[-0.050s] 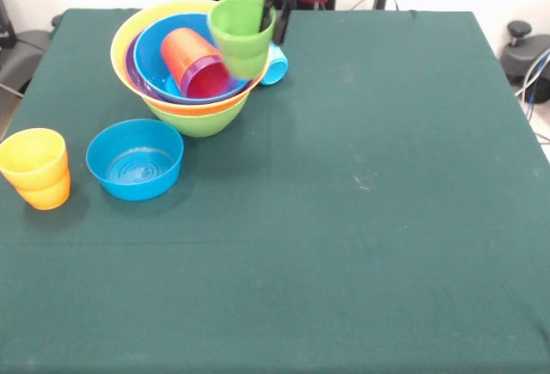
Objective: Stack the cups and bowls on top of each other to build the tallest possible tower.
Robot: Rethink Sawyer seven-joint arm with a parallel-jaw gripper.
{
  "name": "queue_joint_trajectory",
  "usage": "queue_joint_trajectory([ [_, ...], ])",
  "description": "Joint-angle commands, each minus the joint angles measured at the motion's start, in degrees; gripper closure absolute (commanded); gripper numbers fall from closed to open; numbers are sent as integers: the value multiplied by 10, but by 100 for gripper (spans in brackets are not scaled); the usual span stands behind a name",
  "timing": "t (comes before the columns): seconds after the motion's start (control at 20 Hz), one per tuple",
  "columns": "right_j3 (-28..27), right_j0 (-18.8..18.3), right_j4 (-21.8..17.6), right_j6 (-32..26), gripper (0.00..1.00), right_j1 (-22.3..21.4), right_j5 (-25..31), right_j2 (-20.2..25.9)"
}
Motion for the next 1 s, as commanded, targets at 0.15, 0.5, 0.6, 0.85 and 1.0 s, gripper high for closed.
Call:
queue_joint_trajectory([
  [0.15,63,30,-10,51,100,-39,119,1],
  [0.5,54,28,-2,62,100,-31,114,3],
  [0.6,57,18,3,68,100,-18,77,11],
  [0.85,61,14,11,83,100,-10,45,16],
  [1.0,61,12,10,84,100,-11,39,16],
])
